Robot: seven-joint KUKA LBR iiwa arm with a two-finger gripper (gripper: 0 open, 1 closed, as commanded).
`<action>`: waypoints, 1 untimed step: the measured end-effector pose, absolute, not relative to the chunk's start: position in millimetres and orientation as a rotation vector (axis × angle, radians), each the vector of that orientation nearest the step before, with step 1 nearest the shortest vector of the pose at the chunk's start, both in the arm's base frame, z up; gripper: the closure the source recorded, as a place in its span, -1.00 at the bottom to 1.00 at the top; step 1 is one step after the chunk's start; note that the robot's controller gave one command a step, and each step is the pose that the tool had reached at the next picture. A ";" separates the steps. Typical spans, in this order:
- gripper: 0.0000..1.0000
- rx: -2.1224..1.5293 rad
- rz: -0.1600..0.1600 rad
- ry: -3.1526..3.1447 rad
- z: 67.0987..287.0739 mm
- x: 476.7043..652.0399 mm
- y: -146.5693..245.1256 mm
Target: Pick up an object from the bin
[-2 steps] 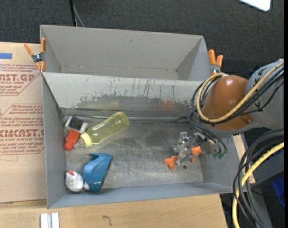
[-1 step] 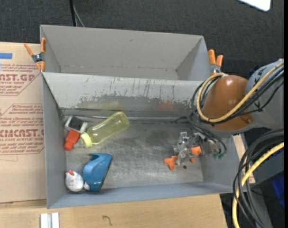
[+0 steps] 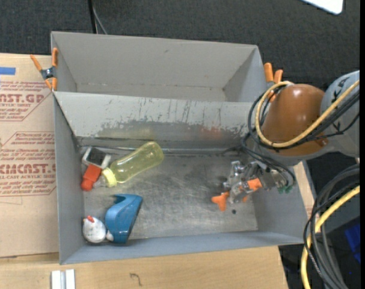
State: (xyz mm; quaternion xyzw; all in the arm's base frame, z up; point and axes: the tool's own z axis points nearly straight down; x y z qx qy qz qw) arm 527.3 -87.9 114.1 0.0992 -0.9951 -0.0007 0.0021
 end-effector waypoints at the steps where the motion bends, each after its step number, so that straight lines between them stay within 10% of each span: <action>1: 1.00 0.220 0.001 -3.143 299.9 589.3 -69.0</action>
Offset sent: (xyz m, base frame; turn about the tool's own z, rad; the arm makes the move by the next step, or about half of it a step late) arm 0.0000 0.0000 0.0000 0.0000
